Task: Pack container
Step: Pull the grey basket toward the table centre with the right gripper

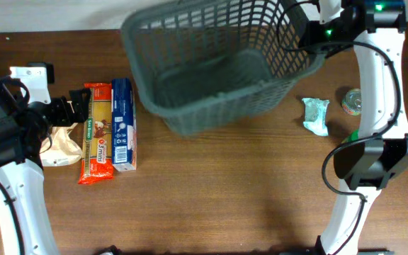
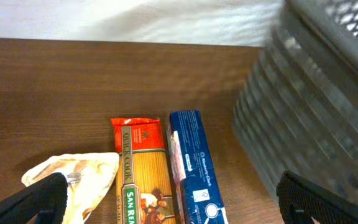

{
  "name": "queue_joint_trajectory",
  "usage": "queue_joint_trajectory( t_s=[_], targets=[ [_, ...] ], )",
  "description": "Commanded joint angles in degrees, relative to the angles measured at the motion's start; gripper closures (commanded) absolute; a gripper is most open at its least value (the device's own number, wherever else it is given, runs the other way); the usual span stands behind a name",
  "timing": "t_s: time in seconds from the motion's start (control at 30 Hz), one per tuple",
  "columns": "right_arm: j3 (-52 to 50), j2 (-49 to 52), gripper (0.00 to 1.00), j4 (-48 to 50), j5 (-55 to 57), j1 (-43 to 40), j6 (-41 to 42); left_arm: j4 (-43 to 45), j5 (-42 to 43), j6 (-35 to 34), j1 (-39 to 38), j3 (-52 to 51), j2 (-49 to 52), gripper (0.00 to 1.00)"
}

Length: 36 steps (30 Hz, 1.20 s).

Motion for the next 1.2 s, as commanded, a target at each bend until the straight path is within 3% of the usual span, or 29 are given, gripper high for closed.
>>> queue_joint_trajectory(
  t_s=[0.0, 0.27, 0.57, 0.73, 1.17],
  targets=[
    [-0.55, 0.74, 0.72, -0.04, 1.49, -0.57, 1.62, 0.02, 1.01, 0.92, 0.35, 0.83, 0.31, 0.01],
    [-0.52, 0.74, 0.72, -4.37, 1.49, -0.61, 1.64, 0.02, 1.01, 0.92, 0.35, 0.83, 0.31, 0.01],
    [-0.52, 0.74, 0.85, -11.56, 1.40, -0.55, 5.14, 0.02, 1.01, 0.92, 0.35, 0.83, 0.31, 0.01],
    [-0.52, 0.74, 0.86, -14.10, 0.94, -0.55, 5.81, 0.02, 1.01, 0.92, 0.35, 0.83, 0.31, 0.01],
    [-0.52, 0.74, 0.88, -16.24, -2.19, 0.31, 15.78, 0.04, 1.01, 0.92, 0.35, 0.83, 0.31, 0.01]
  ],
)
